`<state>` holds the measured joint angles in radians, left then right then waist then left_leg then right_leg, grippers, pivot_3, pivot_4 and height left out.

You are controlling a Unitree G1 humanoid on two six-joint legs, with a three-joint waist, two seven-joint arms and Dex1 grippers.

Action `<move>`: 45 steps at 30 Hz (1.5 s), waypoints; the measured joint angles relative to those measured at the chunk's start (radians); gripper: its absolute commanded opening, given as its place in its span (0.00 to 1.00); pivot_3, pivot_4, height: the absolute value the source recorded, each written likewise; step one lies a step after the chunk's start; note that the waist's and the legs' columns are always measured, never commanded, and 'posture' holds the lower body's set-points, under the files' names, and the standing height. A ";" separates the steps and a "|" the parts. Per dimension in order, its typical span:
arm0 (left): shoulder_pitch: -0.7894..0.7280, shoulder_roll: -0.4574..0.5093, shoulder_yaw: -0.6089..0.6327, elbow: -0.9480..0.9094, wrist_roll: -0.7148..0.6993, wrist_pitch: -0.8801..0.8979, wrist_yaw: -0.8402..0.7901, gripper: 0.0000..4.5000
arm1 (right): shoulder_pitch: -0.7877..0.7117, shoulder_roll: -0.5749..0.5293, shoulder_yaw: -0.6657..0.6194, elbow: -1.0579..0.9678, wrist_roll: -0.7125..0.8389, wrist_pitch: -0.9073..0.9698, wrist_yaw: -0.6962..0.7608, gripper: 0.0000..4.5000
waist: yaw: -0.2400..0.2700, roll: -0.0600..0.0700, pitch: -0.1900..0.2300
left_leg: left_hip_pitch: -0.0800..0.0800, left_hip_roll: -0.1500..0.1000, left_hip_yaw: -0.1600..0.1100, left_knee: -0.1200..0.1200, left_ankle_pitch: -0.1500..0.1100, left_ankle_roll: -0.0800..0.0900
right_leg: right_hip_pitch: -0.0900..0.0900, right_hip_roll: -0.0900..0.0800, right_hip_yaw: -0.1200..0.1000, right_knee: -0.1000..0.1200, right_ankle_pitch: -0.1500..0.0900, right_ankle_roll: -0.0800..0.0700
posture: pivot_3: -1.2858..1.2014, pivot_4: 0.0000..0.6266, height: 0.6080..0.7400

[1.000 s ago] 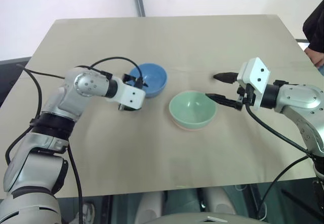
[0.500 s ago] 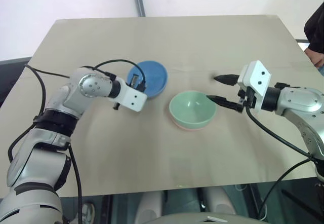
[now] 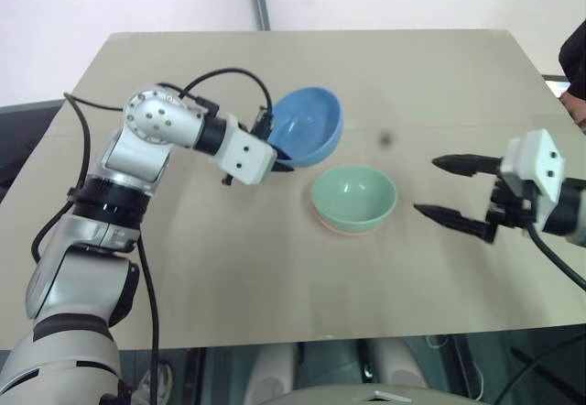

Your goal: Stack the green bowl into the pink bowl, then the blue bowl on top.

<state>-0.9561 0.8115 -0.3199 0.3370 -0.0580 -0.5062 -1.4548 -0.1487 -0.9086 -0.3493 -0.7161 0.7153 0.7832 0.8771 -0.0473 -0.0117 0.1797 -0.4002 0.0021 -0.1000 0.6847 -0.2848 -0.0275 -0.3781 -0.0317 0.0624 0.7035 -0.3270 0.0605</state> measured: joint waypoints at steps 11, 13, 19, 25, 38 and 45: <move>-0.074 -0.131 -0.043 0.059 -0.083 -0.003 -0.147 0.00 | 0.175 -0.001 -0.139 -0.166 0.030 0.038 -0.140 0.99 | 0.004 0.000 0.000 | 0.001 0.000 0.001 0.001 0.000 0.000 | 0.000 0.000 0.002 0.002 0.000 0.000 | 0.52 0.24 1.00; -0.090 -0.141 -0.077 0.064 -0.101 -0.019 -0.155 0.00 | 0.190 -0.001 -0.142 -0.174 0.030 0.036 -0.155 0.99 | 0.004 0.000 0.000 | 0.001 0.000 0.001 0.001 0.000 0.000 | 0.000 0.000 0.002 0.002 0.000 0.000 | 0.52 0.24 1.00; -0.127 -0.179 -0.174 0.089 -0.133 -0.091 -0.156 0.15 | 0.201 -0.001 -0.143 -0.192 0.031 0.034 -0.191 1.00 | 0.005 0.000 0.000 | 0.001 0.000 0.001 0.001 0.000 0.000 | 0.000 0.000 0.002 0.002 0.000 0.000 | 0.52 0.24 1.00; -0.153 -0.180 -0.240 0.109 -0.164 -0.128 -0.156 0.65 | 0.225 -0.001 -0.161 -0.214 0.035 0.034 -0.210 1.00 | 0.005 0.000 0.000 | 0.001 0.000 0.001 0.001 0.000 0.000 | 0.000 0.000 0.002 0.002 0.000 0.000 | 0.52 0.24 1.00; -0.177 -0.108 -0.023 0.068 -0.172 0.323 -0.041 0.74 | 0.175 -0.001 -0.095 -0.182 0.038 0.031 -0.249 1.00 | -0.012 0.000 0.000 | 0.002 0.001 0.001 0.001 0.000 0.000 | 0.000 0.001 0.003 0.002 0.000 0.000 | 0.52 0.24 1.00; 0.062 -0.030 0.124 -0.283 -0.269 0.734 0.107 0.74 | 0.083 -0.014 0.039 -0.051 -0.009 -0.021 -0.196 1.00 | -0.007 0.000 0.000 | 0.001 0.001 -0.001 0.001 0.000 0.000 | 0.000 0.000 0.002 0.001 0.000 0.000 | 0.52 0.24 1.00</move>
<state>-0.8942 0.7816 -0.1958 0.0540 -0.3267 0.2278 -1.3478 -0.0659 -0.9227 -0.3107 -0.7672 0.7063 0.7619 0.6809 -0.0539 -0.0121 0.1800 -0.3995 0.0026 -0.1006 0.6860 -0.2847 -0.0276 -0.3777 -0.0315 0.0643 0.7040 -0.3272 0.0607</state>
